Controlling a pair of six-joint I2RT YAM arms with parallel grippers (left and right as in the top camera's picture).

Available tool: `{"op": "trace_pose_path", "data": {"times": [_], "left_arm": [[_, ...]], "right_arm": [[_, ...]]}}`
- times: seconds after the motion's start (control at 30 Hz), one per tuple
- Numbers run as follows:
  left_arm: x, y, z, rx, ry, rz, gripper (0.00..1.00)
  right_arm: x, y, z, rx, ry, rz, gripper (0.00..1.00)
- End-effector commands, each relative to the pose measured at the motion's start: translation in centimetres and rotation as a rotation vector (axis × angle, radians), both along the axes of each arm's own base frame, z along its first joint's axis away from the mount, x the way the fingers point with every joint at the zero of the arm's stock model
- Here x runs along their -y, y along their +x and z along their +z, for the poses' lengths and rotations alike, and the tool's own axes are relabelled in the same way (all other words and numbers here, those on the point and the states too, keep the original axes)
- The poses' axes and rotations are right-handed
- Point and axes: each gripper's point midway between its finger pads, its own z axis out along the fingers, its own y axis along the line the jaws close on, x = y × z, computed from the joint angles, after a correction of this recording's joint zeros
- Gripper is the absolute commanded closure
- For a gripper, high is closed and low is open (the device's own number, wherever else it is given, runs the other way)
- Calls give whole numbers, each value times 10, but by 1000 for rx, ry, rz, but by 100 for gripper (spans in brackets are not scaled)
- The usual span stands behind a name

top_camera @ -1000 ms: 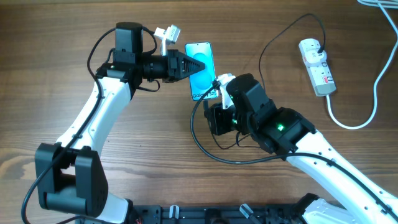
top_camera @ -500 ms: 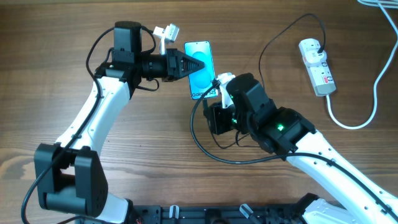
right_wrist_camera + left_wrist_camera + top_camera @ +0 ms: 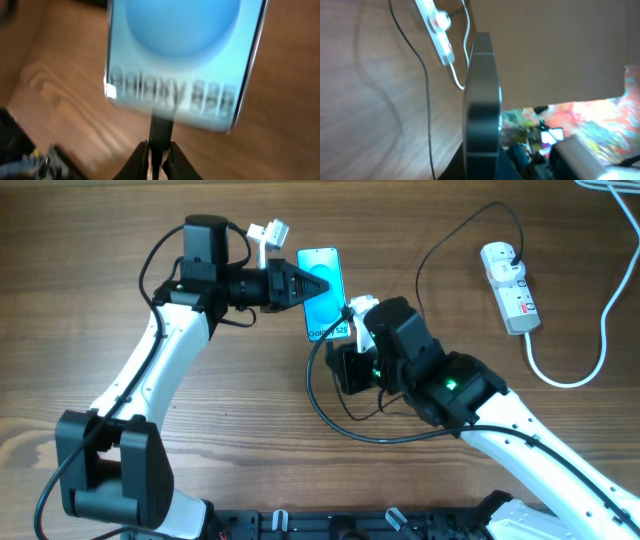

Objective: Plug charger to phone and switch on socket
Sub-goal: 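Lower the phone with the left gripper onto the held plug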

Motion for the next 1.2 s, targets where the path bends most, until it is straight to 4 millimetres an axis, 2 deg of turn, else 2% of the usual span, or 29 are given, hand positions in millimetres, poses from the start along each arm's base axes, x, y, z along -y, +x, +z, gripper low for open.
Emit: {"op": "trace_pose_path", "data": {"times": [0.0,0.2,0.37,0.47,0.67,0.77,0.87,0.93,1.07,1.17], "left_arm": [[13,-20,7,-27,-56,-93,96],[11,-13,1,-20,-19,-51,96],[3,0,-8,-13,32,18,96],[-3,5,-11,-11,48,46,96],[-23,22,-30,-40,153,168,96],[-30,22,-35,-68,171,191,96],[-31,22,-38,-59,178,183,96],[-33,22,-43,-49,201,186,96],[-43,24,-66,-101,299,238,96],[-42,23,-76,-110,312,222,96]], "right_arm": [[5,16,16,62,-2,-51,82],[6,10,11,35,-12,-40,64],[9,5,5,5,-32,-35,62],[7,0,4,-13,-22,-16,55],[0,-10,4,-53,9,34,33],[3,-13,1,-69,-5,32,19],[3,-13,0,-73,-8,31,10],[3,-13,0,-73,-7,31,7],[3,-13,0,-72,-7,31,2],[3,-13,0,-71,-7,31,0]]}}
